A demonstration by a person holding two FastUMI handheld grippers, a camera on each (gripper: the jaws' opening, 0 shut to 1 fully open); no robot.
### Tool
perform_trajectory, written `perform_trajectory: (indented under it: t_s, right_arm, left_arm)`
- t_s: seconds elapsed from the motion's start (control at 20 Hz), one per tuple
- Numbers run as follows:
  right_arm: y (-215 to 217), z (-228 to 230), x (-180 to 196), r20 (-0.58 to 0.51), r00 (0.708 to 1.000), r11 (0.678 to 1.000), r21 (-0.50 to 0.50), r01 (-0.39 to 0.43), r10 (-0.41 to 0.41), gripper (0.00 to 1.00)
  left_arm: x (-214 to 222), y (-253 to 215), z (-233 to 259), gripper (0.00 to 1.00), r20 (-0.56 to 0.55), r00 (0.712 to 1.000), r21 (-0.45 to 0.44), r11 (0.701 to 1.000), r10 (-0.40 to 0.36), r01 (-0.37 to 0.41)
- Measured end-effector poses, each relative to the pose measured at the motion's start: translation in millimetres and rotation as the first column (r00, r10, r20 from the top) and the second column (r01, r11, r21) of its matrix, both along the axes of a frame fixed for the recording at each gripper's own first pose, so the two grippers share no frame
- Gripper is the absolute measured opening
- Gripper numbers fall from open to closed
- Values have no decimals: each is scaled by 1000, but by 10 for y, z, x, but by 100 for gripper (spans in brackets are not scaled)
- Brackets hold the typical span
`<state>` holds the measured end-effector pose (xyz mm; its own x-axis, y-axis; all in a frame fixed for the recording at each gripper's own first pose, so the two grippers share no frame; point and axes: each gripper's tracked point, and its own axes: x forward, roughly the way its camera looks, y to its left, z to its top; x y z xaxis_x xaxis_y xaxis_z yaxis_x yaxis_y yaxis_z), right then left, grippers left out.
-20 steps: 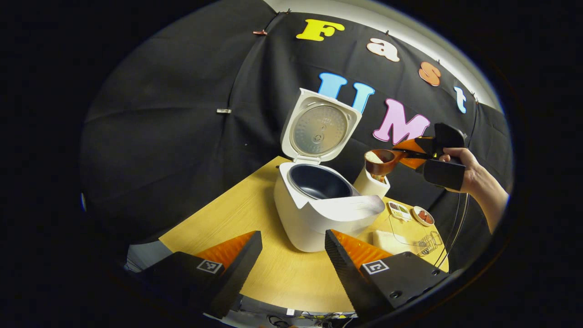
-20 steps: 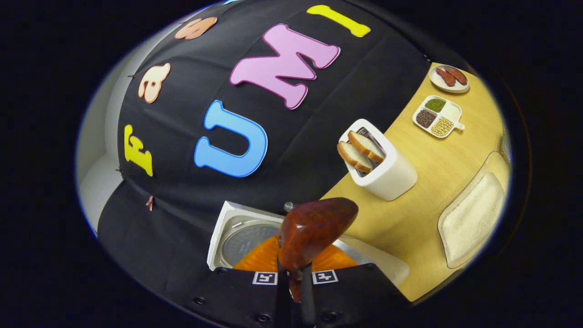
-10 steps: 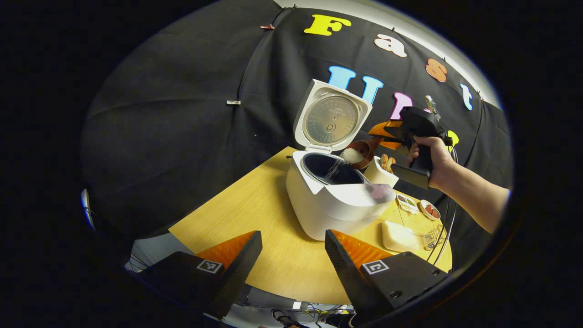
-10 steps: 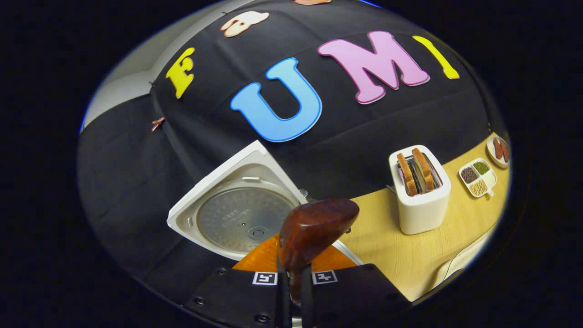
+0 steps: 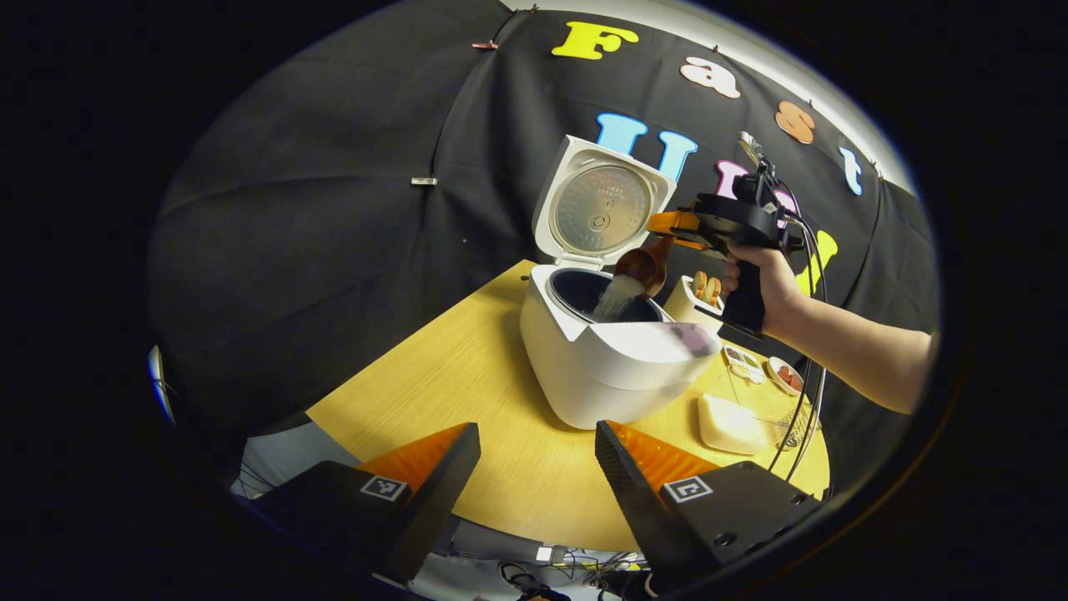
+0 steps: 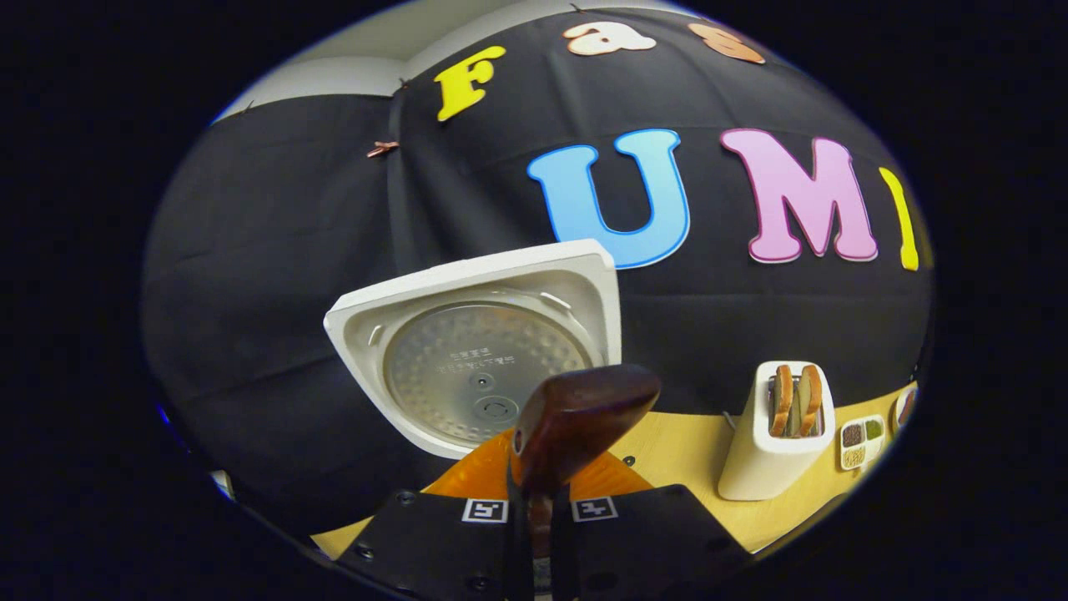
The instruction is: Close the left gripper, press the button to open the rice cooker; take a wooden spoon from the chopstick holder with the right hand, scoop a spoonful of rice and pour it into the rice cooker, then put the wooden spoon back into the chopstick holder.
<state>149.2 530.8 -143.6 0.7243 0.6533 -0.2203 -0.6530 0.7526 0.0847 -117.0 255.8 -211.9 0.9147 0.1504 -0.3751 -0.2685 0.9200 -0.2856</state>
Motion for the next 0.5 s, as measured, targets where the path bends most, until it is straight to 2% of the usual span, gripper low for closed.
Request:
perform_trajectory:
  t_s: [0.2,0.5]
  right_arm:
    - [161,-26,-143,102,990,991,-106,-83,94,13]
    - [327,59,-327,205,963,977,-156,-145,176,12]
  left_arm:
    - [-3,6,-11,96,6,1000,-13,1000,12,-12]
    - [62,12,69,96,30,999,8,1000,18,-19]
